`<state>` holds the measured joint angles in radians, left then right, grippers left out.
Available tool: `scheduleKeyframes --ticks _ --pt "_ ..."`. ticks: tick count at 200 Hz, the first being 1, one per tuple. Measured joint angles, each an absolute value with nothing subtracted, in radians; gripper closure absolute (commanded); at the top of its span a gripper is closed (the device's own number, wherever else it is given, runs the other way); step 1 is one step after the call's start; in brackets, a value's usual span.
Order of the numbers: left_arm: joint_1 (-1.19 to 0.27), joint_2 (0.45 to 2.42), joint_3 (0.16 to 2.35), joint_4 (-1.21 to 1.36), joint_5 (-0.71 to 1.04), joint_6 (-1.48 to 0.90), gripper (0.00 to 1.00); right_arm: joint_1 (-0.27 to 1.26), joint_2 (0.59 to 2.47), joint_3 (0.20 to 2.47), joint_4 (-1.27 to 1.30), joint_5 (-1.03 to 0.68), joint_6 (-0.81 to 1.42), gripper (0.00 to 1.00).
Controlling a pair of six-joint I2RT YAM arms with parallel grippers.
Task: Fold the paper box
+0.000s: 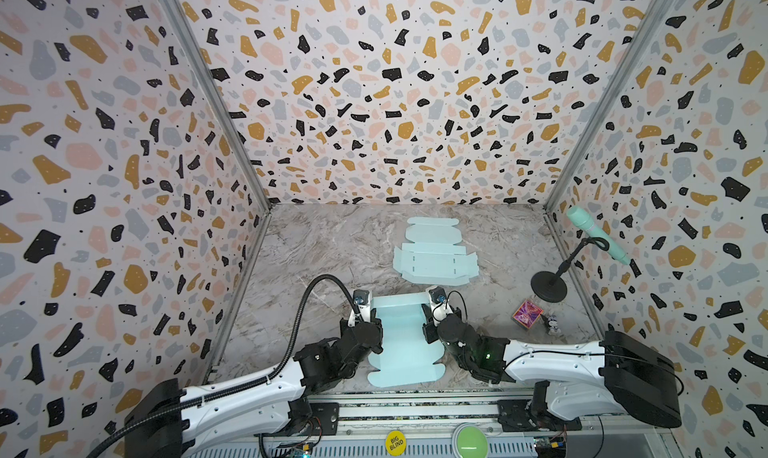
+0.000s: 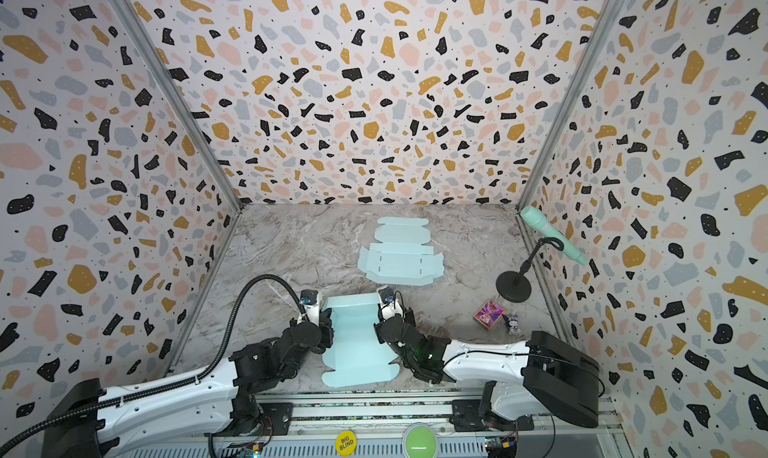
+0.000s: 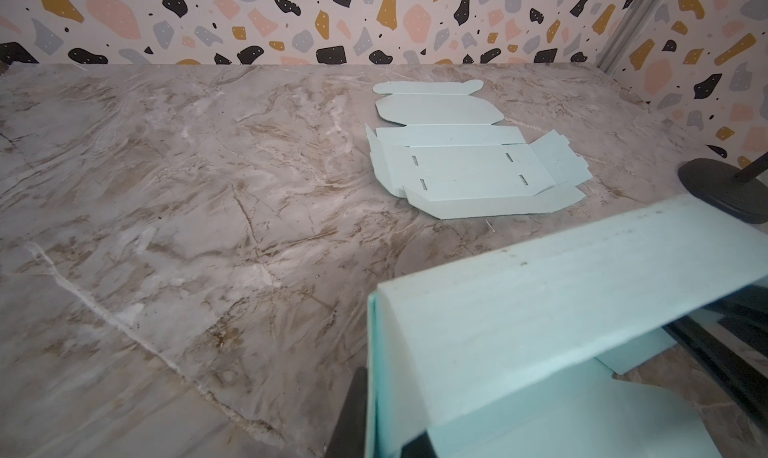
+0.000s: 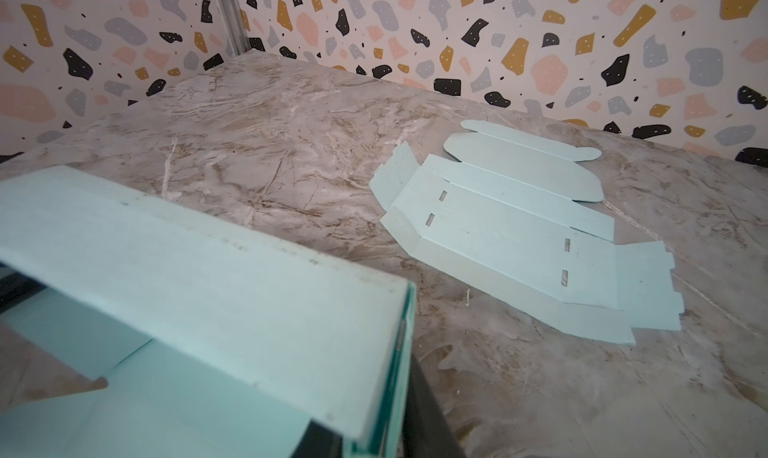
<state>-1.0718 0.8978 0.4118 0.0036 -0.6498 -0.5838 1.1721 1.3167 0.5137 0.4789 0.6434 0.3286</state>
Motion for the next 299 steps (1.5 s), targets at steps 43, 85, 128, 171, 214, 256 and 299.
scheduleKeyframes --ticks 43,85,128,171,214,256,299 --pt "-1.072 0.926 0.412 0.035 -0.638 -0.576 1.0 1.172 1.364 0.533 0.475 0.713 0.352 0.87" --pt "-1.071 0.975 0.412 0.073 -0.653 -0.577 1.0 1.162 1.437 0.596 0.432 0.785 0.384 0.9" --pt "-1.071 1.004 0.412 0.101 -0.648 -0.577 1.0 1.149 1.455 0.603 0.418 0.797 0.413 0.88" --pt "-1.071 1.005 0.412 0.103 -0.645 -0.577 1.0 1.143 1.47 0.606 0.419 0.802 0.425 0.9" --pt "-1.071 1.003 0.412 0.103 -0.646 -0.577 1.0 1.152 1.471 0.609 0.414 0.801 0.421 0.81" --pt "-1.073 0.996 0.39 0.166 -0.675 -0.566 1.0 1.188 1.382 0.582 0.383 0.787 0.424 0.69" --pt "-1.084 0.996 0.37 0.247 -0.684 -0.542 1.0 1.226 1.2 0.478 0.377 0.713 0.461 0.51"
